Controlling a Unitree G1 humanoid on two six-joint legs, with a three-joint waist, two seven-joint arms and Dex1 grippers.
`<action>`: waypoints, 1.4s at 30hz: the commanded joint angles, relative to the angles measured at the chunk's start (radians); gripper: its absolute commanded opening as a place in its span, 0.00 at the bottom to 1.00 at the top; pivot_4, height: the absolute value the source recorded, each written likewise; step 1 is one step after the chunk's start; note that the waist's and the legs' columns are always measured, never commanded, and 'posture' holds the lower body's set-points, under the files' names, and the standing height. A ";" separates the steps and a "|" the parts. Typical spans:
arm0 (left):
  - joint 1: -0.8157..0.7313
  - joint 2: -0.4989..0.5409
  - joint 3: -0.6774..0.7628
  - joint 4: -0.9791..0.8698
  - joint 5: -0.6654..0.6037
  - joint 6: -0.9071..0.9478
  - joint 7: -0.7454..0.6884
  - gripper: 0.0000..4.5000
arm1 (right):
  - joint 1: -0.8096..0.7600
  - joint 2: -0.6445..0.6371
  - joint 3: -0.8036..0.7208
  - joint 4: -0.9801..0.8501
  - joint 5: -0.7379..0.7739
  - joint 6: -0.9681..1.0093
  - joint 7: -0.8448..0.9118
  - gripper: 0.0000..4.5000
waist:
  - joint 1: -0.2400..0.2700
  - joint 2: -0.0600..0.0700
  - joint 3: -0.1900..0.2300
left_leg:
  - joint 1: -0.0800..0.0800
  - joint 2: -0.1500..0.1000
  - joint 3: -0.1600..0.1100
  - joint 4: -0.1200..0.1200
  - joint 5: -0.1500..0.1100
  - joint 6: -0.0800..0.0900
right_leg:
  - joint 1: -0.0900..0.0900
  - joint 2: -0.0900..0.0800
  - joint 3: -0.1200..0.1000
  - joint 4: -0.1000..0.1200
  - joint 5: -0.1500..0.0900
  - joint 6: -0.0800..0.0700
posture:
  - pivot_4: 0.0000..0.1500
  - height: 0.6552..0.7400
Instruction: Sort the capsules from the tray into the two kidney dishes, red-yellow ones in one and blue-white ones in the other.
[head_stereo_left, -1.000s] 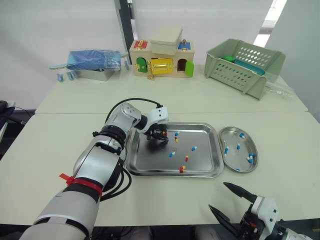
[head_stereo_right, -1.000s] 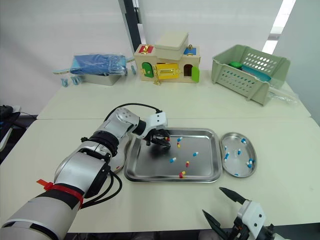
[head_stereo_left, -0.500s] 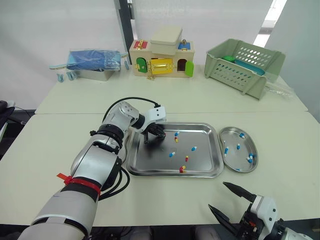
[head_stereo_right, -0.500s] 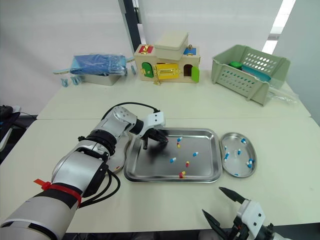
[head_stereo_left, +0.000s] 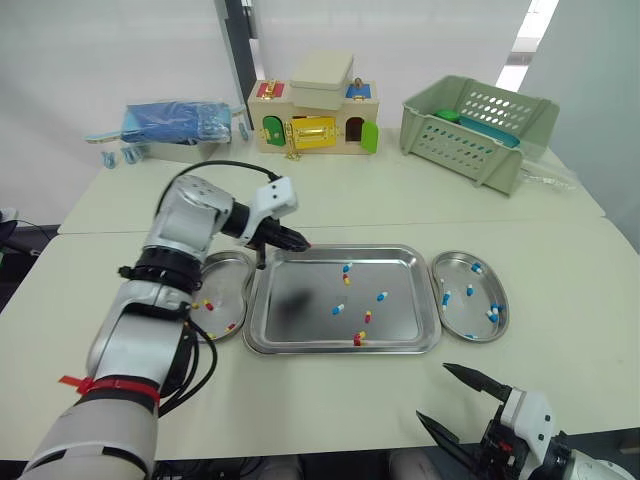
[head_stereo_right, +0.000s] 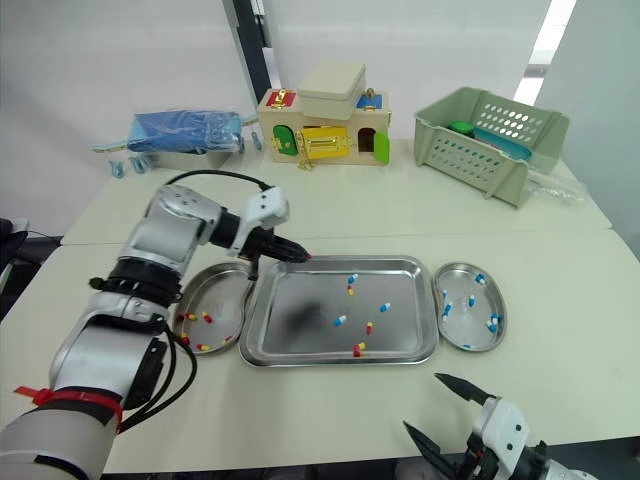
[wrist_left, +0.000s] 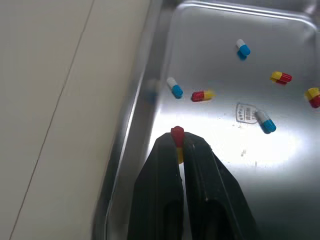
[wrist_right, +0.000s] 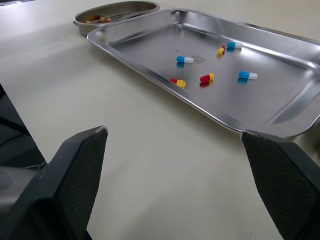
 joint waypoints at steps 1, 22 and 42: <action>0.099 0.090 0.053 -0.245 -0.042 0.170 0.043 0.01 | -0.034 -0.013 -0.013 -0.015 0.035 0.008 0.012 1.00 | 0.000 0.000 0.000 | 0.000 0.000 0.000 0.000 0.000 0.000 | 0.001 0.000 0.000 0.000 0.000 0.000 | 1.00 1.00; 0.561 0.336 0.238 -0.483 -0.220 0.328 0.297 0.17 | -0.136 -0.067 -0.008 -0.021 0.065 0.082 0.041 1.00 | 0.037 0.000 -0.001 | 0.000 0.000 -0.002 0.000 -0.002 0.003 | 0.001 0.000 -0.001 0.000 0.000 0.000 | 1.00 1.00; 0.612 0.369 0.294 -0.482 -0.369 0.281 0.262 0.99 | -0.117 -0.056 -0.008 -0.009 0.050 0.065 0.043 1.00 | 0.030 0.000 -0.001 | 0.000 0.000 -0.002 0.000 -0.002 0.003 | 0.000 0.000 -0.001 0.000 0.000 0.000 | 1.00 1.00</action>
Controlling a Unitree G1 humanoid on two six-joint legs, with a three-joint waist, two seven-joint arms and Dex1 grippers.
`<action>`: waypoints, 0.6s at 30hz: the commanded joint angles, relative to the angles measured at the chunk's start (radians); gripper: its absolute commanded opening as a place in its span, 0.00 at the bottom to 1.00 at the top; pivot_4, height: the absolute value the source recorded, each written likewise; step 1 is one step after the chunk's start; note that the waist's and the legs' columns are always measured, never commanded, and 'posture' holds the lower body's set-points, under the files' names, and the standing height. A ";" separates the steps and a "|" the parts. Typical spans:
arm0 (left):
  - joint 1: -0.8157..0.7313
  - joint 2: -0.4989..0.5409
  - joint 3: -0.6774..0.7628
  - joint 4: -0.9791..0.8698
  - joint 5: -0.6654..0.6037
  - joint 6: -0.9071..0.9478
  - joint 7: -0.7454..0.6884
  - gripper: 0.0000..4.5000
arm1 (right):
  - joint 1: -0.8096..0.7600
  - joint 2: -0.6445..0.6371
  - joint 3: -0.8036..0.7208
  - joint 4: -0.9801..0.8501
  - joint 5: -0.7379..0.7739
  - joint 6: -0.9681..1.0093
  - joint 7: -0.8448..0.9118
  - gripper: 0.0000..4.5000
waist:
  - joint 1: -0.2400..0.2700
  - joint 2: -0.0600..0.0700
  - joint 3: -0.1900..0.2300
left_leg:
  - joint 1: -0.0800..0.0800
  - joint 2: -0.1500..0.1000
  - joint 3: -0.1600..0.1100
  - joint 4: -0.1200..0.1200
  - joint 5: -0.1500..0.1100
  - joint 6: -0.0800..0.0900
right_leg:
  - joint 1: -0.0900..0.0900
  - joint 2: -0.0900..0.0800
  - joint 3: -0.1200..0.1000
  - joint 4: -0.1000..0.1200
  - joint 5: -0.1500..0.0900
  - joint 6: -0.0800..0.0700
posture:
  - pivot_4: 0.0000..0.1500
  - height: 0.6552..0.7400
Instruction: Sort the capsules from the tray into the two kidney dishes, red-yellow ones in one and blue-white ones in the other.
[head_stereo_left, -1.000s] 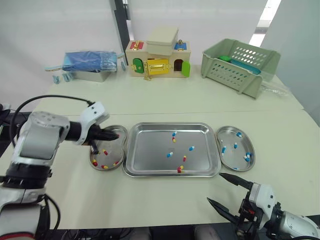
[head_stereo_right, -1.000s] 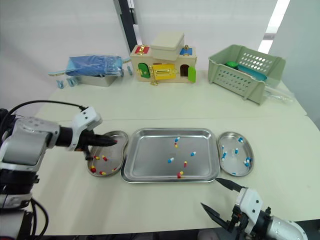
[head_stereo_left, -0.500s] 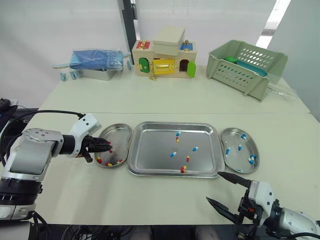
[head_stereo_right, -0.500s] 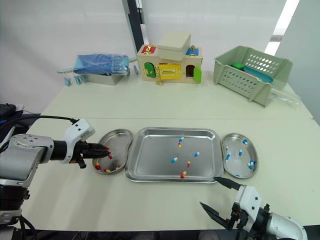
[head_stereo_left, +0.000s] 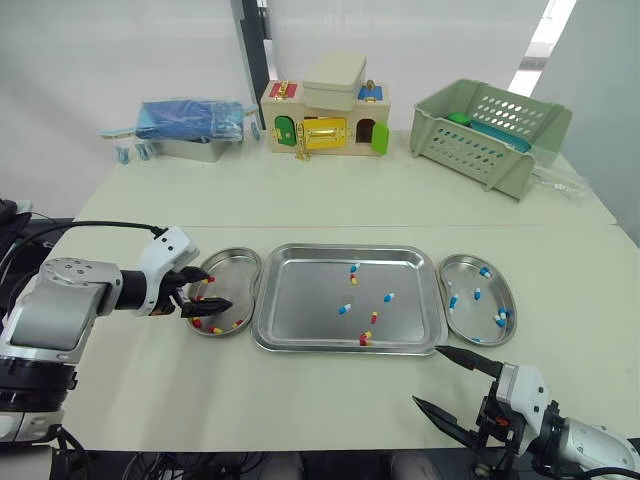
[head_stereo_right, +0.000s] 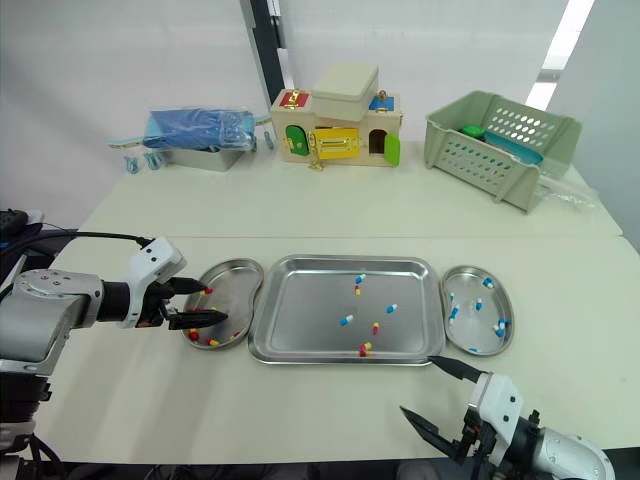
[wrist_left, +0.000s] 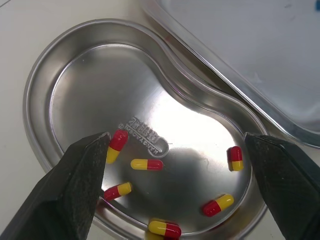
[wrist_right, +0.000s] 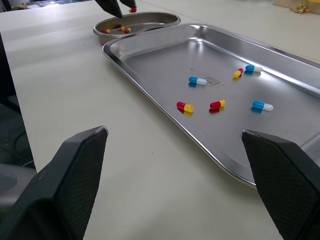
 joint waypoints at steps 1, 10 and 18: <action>0.010 0.016 0.075 -0.017 -0.069 -0.010 -0.017 0.99 | 0.010 0.003 -0.009 -0.006 0.000 -0.027 0.005 1.00 | 0.000 0.000 0.000 | 0.000 0.000 0.000 0.000 0.000 0.000 | 0.000 0.000 0.000 0.000 0.000 0.000 | 1.00 1.00; 0.068 0.015 0.181 0.005 -0.216 0.006 -0.049 0.99 | 0.016 0.012 0.001 0.023 -0.010 -0.059 0.010 1.00 | -0.002 0.000 0.000 | 0.000 0.000 0.000 0.000 0.000 0.000 | 0.000 0.000 0.000 0.000 0.000 0.000 | 1.00 1.00; 0.238 0.036 0.404 -0.113 -0.254 0.006 0.031 0.99 | 0.047 -0.055 -0.113 0.008 0.092 0.011 0.046 1.00 | -0.009 0.000 0.000 | 0.000 0.000 0.002 -0.001 0.000 0.000 | 0.000 0.000 0.002 -0.001 0.000 0.000 | 1.00 1.00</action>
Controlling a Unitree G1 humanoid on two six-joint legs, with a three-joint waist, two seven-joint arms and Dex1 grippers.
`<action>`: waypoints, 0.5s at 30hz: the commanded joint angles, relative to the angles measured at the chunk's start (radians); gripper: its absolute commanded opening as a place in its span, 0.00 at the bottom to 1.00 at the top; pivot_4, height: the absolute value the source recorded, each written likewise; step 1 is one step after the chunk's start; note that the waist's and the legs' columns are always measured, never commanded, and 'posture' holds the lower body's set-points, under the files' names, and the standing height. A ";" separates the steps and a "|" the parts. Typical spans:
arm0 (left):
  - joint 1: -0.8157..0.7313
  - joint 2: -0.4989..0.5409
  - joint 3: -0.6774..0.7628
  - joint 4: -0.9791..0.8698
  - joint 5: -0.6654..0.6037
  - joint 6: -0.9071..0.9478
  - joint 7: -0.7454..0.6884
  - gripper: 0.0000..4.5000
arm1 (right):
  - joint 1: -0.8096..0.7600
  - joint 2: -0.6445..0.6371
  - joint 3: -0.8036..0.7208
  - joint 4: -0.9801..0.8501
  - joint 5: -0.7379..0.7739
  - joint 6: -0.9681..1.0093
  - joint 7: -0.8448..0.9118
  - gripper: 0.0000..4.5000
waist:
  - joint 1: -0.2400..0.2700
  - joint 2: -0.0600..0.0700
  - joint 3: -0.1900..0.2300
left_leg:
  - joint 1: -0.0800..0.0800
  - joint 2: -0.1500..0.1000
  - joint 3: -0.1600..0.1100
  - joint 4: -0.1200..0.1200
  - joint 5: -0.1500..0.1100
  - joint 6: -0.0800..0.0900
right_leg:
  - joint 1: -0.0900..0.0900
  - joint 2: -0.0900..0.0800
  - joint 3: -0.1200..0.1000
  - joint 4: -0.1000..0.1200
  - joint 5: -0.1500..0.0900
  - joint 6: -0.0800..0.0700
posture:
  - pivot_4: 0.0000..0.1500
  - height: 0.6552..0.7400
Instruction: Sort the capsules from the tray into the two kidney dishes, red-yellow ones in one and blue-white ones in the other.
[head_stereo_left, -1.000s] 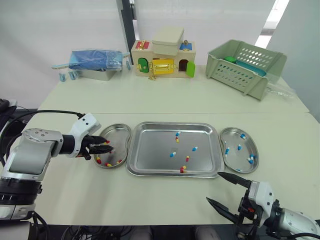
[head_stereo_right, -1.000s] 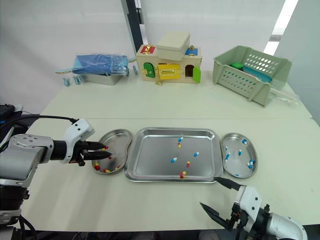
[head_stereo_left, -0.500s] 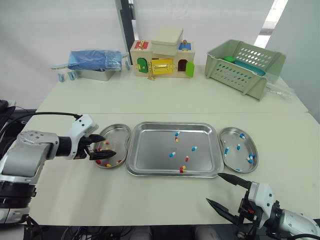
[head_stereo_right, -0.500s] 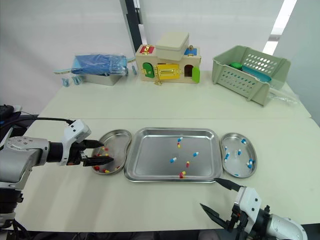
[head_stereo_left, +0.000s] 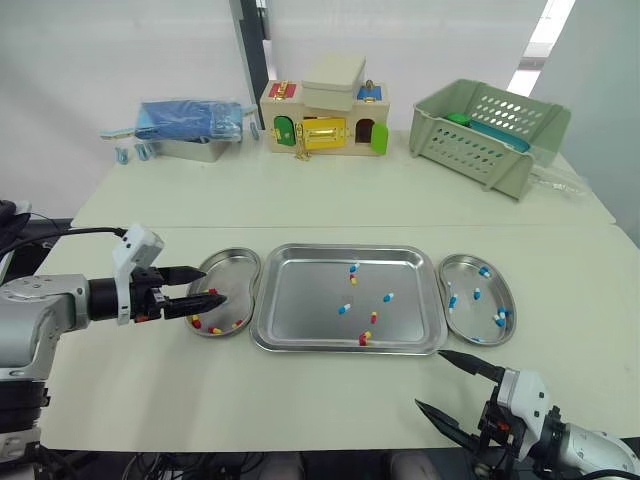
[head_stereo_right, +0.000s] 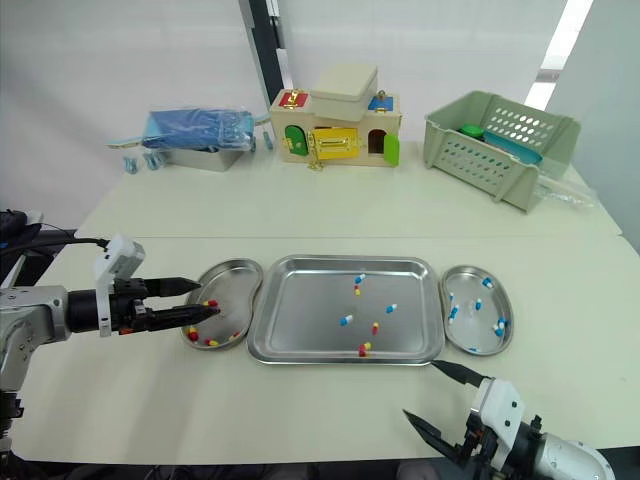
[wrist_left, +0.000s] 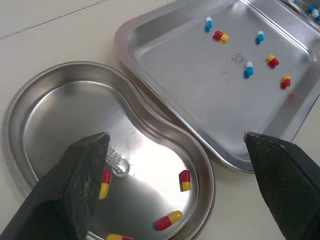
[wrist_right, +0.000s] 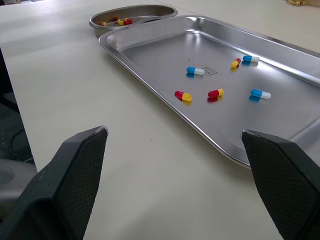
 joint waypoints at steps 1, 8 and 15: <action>0.120 0.048 0.158 -0.097 -0.012 0.002 0.018 0.99 | 0.020 -0.069 -0.115 -0.035 0.098 0.065 0.039 1.00 | -0.005 0.000 0.000 | 0.000 0.000 0.001 0.000 0.000 0.000 | 0.000 0.000 0.001 0.000 0.000 0.000 | 1.00 1.00; 0.458 0.065 0.434 -0.193 0.051 -0.038 -0.007 0.99 | 0.011 -0.243 -0.373 0.044 0.251 0.258 0.141 1.00 | 0.006 -0.001 0.000 | 0.005 0.001 0.005 -0.001 0.000 0.000 | 0.003 0.000 0.004 0.000 0.000 0.000 | 1.00 1.00; 0.762 -0.028 0.561 -0.191 0.168 -0.258 -0.048 0.99 | -0.067 -0.370 -0.468 0.306 0.220 0.337 0.271 1.00 | 0.015 -0.003 -0.001 | 0.005 0.001 0.009 -0.002 -0.001 0.001 | 0.003 -0.001 0.005 -0.002 0.000 0.000 | 1.00 1.00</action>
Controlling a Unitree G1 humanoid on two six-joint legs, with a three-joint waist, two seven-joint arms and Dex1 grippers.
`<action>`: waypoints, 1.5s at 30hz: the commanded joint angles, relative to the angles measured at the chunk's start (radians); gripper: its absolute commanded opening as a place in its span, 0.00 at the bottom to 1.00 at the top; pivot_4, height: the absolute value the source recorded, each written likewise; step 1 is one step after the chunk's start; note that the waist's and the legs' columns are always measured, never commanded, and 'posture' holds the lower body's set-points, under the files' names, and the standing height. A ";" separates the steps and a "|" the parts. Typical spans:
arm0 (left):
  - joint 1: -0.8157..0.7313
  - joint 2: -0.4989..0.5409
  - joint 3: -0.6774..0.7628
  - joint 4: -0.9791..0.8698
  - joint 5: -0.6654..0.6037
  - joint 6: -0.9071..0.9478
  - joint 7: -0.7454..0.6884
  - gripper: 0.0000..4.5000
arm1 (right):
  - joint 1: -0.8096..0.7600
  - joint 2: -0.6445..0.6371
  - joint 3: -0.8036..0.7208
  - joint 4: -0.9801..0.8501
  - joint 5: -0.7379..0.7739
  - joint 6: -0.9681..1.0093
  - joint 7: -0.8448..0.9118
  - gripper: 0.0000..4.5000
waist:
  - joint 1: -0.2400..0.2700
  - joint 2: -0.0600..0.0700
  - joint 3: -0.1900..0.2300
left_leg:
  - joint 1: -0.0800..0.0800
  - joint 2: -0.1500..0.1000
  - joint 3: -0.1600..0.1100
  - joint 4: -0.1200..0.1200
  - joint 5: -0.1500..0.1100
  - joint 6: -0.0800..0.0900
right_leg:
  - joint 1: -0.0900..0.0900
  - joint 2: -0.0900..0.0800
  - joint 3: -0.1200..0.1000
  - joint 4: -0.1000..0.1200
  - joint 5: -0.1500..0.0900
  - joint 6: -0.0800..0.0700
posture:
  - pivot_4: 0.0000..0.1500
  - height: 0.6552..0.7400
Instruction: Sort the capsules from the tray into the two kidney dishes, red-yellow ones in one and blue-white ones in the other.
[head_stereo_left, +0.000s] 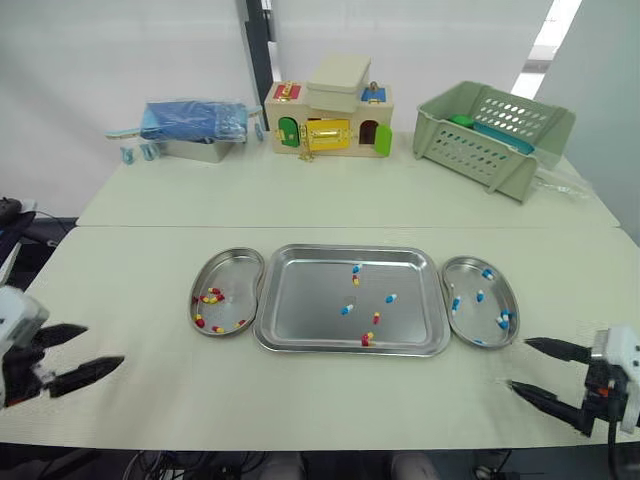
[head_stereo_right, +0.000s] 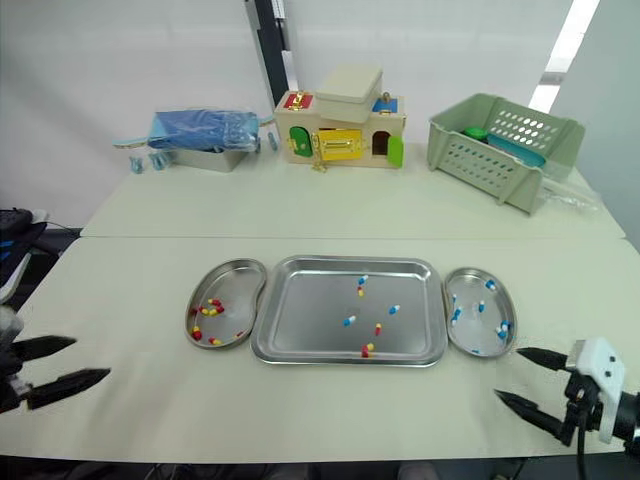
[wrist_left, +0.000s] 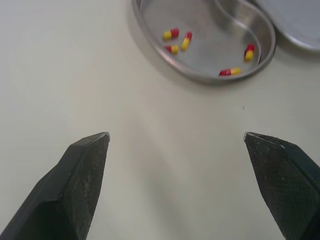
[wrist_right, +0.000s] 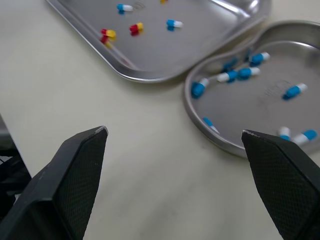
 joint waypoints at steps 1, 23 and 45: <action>0.092 -0.029 0.085 -0.007 0.043 -0.110 -0.031 0.99 | -0.032 -0.049 -0.041 0.111 -0.025 0.015 0.067 1.00 | 0.001 -0.001 0.000 | 0.000 0.000 0.000 0.000 0.000 0.000 | 0.000 0.000 0.000 0.000 0.000 0.000 | 1.00 1.00; 0.123 -0.267 -0.072 -0.300 -0.131 -0.231 0.015 0.99 | -0.277 -0.195 -0.049 0.195 -0.008 0.172 0.280 1.00 | 0.001 0.001 0.000 | 0.000 0.000 0.001 0.000 0.000 0.000 | 0.000 0.000 0.001 0.000 0.000 0.000 | 1.00 1.00; 0.161 -0.682 -0.657 -0.266 0.002 -0.918 0.144 0.99 | -1.198 0.039 0.739 0.048 -0.129 0.381 0.213 1.00 | 0.007 0.002 0.000 | -0.010 -0.002 0.001 0.001 0.000 0.000 | -0.009 -0.002 0.000 -0.004 0.001 0.002 | 1.00 1.00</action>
